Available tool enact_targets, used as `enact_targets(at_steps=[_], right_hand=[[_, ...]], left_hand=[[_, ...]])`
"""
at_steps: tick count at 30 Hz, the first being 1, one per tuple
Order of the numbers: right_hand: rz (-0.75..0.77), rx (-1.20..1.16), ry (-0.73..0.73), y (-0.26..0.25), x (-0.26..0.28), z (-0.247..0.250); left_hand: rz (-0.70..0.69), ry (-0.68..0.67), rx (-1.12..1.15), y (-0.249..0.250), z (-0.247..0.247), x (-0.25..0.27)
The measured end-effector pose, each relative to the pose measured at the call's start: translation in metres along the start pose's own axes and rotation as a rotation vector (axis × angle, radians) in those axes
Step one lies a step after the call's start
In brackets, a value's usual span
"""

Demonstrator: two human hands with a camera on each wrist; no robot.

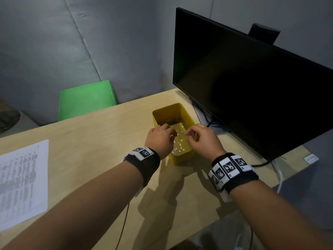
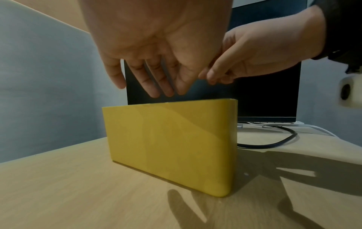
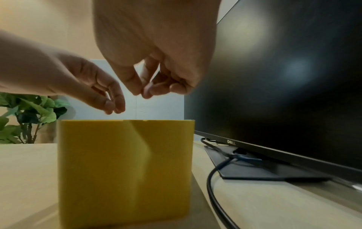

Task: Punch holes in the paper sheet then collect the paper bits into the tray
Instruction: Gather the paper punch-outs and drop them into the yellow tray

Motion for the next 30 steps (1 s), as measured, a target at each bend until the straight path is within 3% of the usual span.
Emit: enact_targets(at_steps=[3, 8, 16, 24, 30], right_hand=[[0.006, 0.007, -0.013, 0.011, 0.027, -0.003], [-0.092, 0.146, -0.178, 0.047, 0.066, -0.037], [-0.153, 0.333, -0.259, 0.063, 0.062, -0.082], [-0.199, 0.353, -0.157, 0.062, 0.068, -0.091], [-0.222, 0.273, -0.045, 0.054, 0.092, -0.097]], left_hand=[[-0.003, 0.025, 0.024, -0.003, 0.002, 0.004], [-0.028, 0.047, 0.049, -0.007, 0.006, 0.016], [-0.049, 0.055, 0.058, -0.021, 0.010, 0.053], [-0.020, -0.192, 0.006, -0.059, -0.022, 0.101], [-0.247, -0.437, -0.076, -0.053, -0.051, 0.158]])
Point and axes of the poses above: each hand's wrist, its own x-axis away from the middle knuckle, its own z-axis out of the back of the hand, y = z × x, the point moved 6 cm from there along -x, towards the middle knuckle, and after that the axes turned 2 degrees about z, right-handed, at the moved point
